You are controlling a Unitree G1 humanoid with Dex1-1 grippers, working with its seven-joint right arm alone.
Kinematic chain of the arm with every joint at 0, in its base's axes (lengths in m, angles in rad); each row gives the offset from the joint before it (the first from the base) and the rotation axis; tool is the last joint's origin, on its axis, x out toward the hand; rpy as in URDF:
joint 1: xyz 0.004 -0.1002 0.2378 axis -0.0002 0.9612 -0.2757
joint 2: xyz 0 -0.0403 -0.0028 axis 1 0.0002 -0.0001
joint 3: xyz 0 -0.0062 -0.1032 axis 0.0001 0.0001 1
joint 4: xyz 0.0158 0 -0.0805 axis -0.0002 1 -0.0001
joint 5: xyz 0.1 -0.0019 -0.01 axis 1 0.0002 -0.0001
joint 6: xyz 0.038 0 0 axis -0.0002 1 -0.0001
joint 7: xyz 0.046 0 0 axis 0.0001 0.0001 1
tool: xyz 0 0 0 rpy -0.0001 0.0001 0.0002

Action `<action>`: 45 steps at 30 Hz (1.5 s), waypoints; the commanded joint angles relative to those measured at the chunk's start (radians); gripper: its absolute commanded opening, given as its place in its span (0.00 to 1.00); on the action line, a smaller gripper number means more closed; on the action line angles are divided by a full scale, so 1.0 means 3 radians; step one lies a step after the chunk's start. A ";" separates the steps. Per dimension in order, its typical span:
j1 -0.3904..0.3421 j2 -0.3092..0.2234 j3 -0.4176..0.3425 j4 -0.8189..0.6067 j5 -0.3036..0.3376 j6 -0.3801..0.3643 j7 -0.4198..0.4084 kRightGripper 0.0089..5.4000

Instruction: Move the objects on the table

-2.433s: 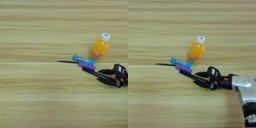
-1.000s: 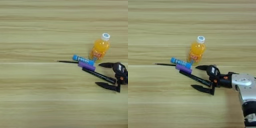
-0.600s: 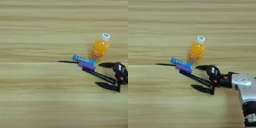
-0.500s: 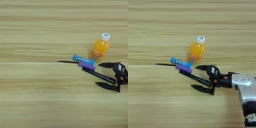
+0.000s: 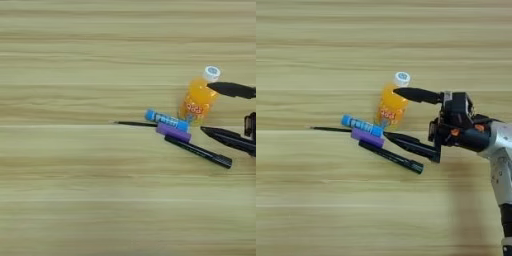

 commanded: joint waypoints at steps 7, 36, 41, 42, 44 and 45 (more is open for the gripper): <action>-0.0845 0.0190 -0.0676 -0.0258 0.0659 0.0384 -0.1236 1.00; -0.1511 0.0632 -0.0573 0.1362 -0.2023 -0.1935 -0.4272 0.97; -0.1394 0.0744 -0.0464 0.1633 -0.2098 -0.2249 -0.4355 0.98; -0.1380 0.0759 -0.0452 0.1679 -0.2113 -0.2308 -0.4377 0.98; -0.1337 0.0788 -0.0402 0.1759 -0.2175 -0.2431 -0.4422 0.98; -0.1326 0.0794 -0.0377 0.1793 -0.2205 -0.2486 -0.4444 0.98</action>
